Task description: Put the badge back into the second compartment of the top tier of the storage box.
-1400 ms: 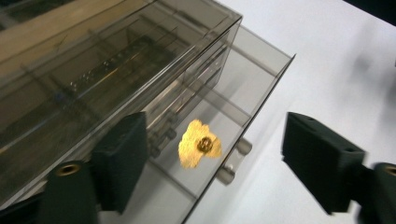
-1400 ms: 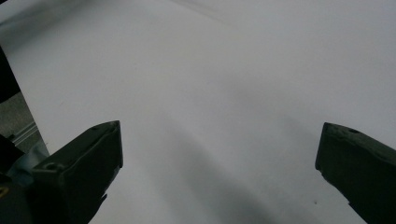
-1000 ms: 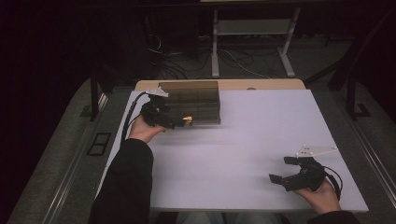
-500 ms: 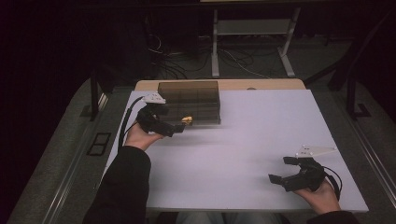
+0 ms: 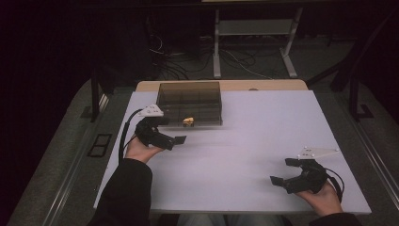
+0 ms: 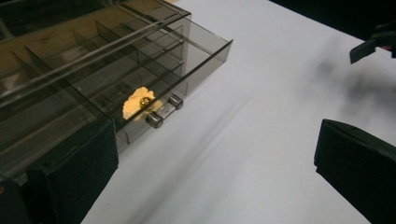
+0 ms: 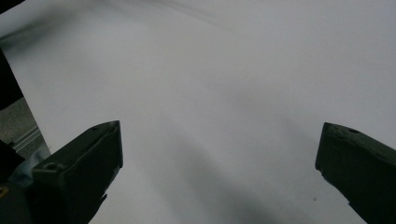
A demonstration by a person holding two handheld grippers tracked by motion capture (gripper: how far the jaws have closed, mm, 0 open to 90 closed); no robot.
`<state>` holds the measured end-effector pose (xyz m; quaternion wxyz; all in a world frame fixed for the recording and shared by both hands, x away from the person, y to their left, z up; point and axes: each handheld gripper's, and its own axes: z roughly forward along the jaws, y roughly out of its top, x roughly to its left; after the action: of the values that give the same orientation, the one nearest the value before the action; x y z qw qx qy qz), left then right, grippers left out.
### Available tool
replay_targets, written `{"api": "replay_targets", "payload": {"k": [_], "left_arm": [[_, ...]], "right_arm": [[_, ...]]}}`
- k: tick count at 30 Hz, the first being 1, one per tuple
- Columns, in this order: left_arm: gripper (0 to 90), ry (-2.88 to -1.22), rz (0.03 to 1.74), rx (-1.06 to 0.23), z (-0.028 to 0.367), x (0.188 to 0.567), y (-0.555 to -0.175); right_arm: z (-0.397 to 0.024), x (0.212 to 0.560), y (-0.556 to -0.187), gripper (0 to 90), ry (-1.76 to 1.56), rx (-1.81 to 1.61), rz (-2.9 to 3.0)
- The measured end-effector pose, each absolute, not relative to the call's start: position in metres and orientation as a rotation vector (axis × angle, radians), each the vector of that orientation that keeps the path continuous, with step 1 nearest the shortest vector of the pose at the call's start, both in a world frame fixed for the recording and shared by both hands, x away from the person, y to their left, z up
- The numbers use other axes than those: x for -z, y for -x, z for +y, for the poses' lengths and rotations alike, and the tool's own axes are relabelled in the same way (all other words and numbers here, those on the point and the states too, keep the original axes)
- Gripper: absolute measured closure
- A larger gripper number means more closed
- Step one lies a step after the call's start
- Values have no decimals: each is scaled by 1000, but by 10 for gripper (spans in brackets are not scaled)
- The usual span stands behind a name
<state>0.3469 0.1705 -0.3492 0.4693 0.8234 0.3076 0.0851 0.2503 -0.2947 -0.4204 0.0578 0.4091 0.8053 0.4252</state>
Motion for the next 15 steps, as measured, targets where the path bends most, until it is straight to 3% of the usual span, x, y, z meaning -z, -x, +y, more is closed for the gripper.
{"api": "replay_targets", "payload": {"k": [15], "left_arm": [[0, -1944, 758, -191, 179, 367, -314]], "right_arm": [[-294, 421, -250, 0, -1248, -1298, 2430]]}}
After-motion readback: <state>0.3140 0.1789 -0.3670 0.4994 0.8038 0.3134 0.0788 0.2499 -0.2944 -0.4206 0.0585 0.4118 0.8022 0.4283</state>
